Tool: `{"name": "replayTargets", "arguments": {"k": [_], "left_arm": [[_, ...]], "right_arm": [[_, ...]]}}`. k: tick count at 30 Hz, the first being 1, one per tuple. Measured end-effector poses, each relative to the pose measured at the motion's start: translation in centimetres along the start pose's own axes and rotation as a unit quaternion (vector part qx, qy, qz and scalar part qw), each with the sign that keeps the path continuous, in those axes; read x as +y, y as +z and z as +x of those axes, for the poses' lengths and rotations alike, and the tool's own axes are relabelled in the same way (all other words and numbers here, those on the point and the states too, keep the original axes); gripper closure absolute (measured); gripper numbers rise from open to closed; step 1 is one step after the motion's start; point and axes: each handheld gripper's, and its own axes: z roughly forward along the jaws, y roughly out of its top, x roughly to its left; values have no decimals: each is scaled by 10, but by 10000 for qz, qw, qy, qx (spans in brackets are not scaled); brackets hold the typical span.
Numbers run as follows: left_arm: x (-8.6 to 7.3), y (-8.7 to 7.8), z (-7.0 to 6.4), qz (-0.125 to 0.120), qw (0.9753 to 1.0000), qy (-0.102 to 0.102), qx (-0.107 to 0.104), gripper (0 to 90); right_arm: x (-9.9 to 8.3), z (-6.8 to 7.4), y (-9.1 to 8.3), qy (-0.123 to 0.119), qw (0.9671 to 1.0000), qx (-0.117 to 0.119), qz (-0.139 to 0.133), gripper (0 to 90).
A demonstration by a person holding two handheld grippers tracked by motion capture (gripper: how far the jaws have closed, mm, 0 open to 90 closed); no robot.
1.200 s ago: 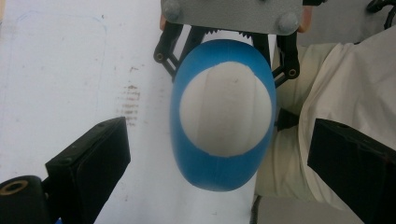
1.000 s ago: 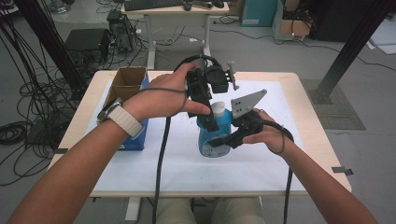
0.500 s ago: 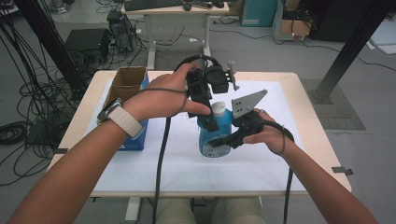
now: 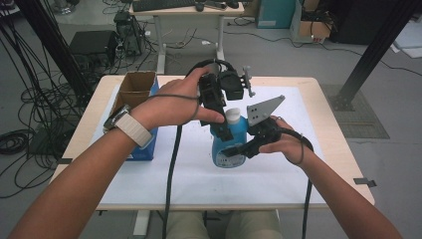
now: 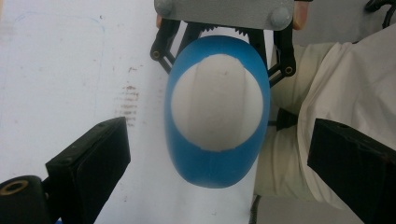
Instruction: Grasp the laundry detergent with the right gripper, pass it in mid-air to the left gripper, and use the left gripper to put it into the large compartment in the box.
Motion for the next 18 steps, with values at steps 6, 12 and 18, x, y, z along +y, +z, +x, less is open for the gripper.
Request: {"name": "replayTargets", "arguments": {"k": [6,12,18], "left_arm": [[0,0,0,-11,10000,6,5,61],[-1,0,0,-14,10000,27,8,61],[-1,0,0,-19,10000,30,2,61]], "right_arm": [[0,0,0,-11,10000,0,8,430],[0,0,0,4,10000,-2,8,429],[-1,0,0,20,10000,-6,22,430]]}}
